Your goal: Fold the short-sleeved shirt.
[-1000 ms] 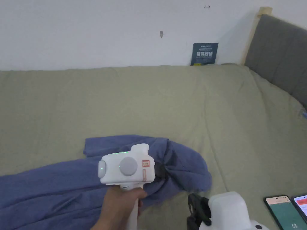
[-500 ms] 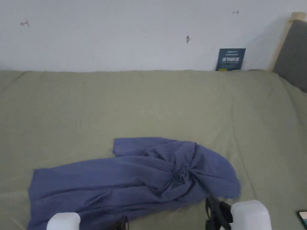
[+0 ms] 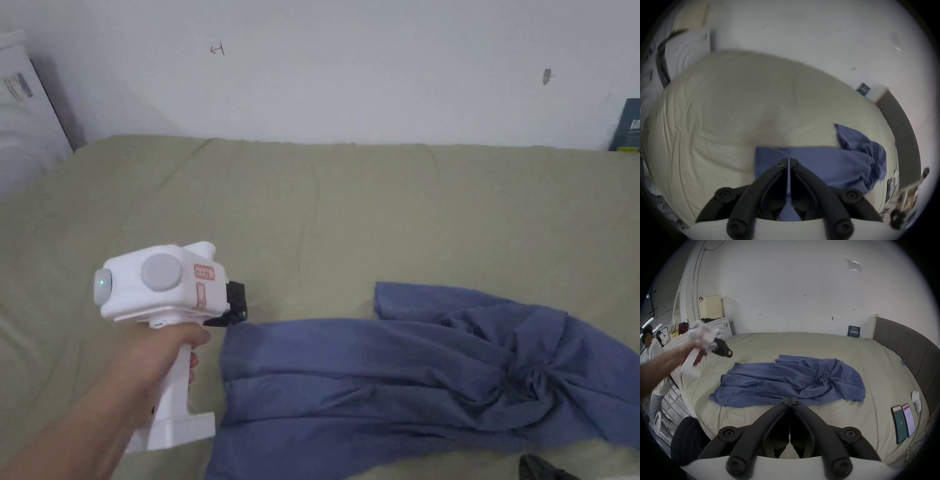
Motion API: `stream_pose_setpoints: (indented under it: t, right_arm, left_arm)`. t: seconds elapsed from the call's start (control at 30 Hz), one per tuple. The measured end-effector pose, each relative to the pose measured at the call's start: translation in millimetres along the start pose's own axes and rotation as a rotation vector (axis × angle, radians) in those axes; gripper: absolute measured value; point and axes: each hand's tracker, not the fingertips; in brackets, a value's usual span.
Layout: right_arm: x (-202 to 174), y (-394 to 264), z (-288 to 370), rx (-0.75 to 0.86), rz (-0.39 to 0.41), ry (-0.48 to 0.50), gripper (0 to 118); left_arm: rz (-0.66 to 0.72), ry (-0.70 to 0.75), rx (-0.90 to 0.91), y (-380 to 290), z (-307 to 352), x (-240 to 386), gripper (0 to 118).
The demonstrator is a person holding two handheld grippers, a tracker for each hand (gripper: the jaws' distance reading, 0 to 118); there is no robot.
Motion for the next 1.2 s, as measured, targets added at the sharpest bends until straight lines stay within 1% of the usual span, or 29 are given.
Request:
stream_pose_setpoints:
  t: [0.03, 0.07, 0.1, 0.13, 0.17, 0.3, 0.33, 0.4, 0.43, 0.47, 0.5, 0.53, 0.57, 0.6, 0.63, 0.67, 0.73, 0.8, 0.87, 0.9, 0.93, 1.0, 1.07, 1.1, 1.13, 1.2]
  right_arm:
    - [0, -1, 0, -0.004, 0.006, 0.002, 0]
    - [0, 0, 0, -0.006, 0.011, 0.002, 0]
    - [0, 0, -1, -0.008, 0.013, 0.0, 0]
    - [2, 1, -3, -0.01, 0.013, 0.003, 0]
    - [4, 0, -4, -0.011, 0.011, 0.005, 0]
    - [11, 1, -9, -0.022, 0.01, -0.01, 0]
    - [13, 1, -11, -0.025, 0.006, -0.01, 0]
    - [15, 1, -13, -0.031, -0.005, -0.012, 0]
    - [15, 0, -12, -0.033, -0.013, -0.01, 0]
    - [15, -1, -13, -0.033, -0.017, -0.01, 0]
    - [15, -2, -13, -0.035, -0.019, -0.01, 0]
    - [15, -3, -13, -0.038, -0.022, -0.01, 0]
    - [15, -3, -13, -0.04, -0.026, -0.011, 0]
    - [15, -3, -13, -0.044, -0.04, -0.012, 0]
    - [15, -3, -12, -0.046, -0.054, -0.013, 0]
    - [16, -2, -10, -0.04, -0.066, -0.009, 0]
    - [17, -2, -5, -0.025, -0.072, -0.003, 0]
    - [18, -2, -1, -0.018, -0.061, -0.006, 0]
    - [21, -3, 1, -0.019, -0.053, -0.014, 0]
    - [24, -3, 1, -0.021, -0.053, -0.019, 0]
    - [29, -3, 1, -0.026, -0.058, -0.027, 0]
    - [39, -2, 1, -0.036, -0.091, -0.042, 1]
    - [53, 0, 0, -0.033, -0.125, -0.056, 1]
    - [61, 1, -2, -0.038, -0.126, -0.064, 1]
    - [70, 1, -5, -0.051, -0.112, -0.1, 1]
    - [94, 3, -14, -0.095, -0.075, -0.205, 1]
  left_arm:
    - [0.004, 0.019, -0.052, 16, -13, -5, 14]
    - [-0.028, 0.055, -0.114, 25, -25, -9, 39]
    - [-0.007, 0.075, -0.168, 30, -35, -14, 89]
    - [0.024, 0.082, -0.169, 24, -38, -12, 109]
    - [0.047, 0.091, -0.133, 24, -41, -10, 111]
    - [-0.007, 0.107, -0.16, 15, -64, 4, 111]
    - [-0.045, 0.147, -0.195, 10, -70, 8, 111]
    - [-0.061, 0.18, -0.203, 9, -81, 13, 108]
    - [-0.077, 0.192, -0.218, 6, -85, 18, 101]
    - [-0.083, 0.192, -0.221, 2, -86, 23, 88]
    - [-0.099, 0.206, -0.23, -3, -88, 31, 71]
    - [-0.195, 0.244, -0.255, 2, -100, 31, 63]
    - [-0.256, 0.267, -0.254, 1, -102, 34, 46]
    - [-0.303, 0.236, -0.282, 7, -104, 33, 35]
    - [-0.261, 0.21, -0.303, 10, -104, 30, 30]
    - [-0.195, 0.205, -0.296, 17, -105, 24, 12]
    - [-0.149, 0.158, -0.282, 16, -94, 19, 9]
    - [-0.201, 0.13, -0.22, 6, -76, 31, 8]
    - [-0.217, 0.109, -0.189, -2, -56, 37, 8]
    - [-0.258, 0.089, -0.11, -1, -45, 39, 8]
    - [-0.254, 0.053, -0.063, -4, -34, 41, 8]
    - [-0.244, -0.001, 0.013, -19, -5, 44, 8]
    - [-0.277, -0.029, 0.077, -29, 10, 43, 8]
    - [-0.308, -0.037, 0.113, -36, 16, 45, 8]
    - [-0.335, -0.028, 0.12, -42, 21, 47, 8]
    - [-0.335, -0.034, 0.126, -54, 29, 48, 8]
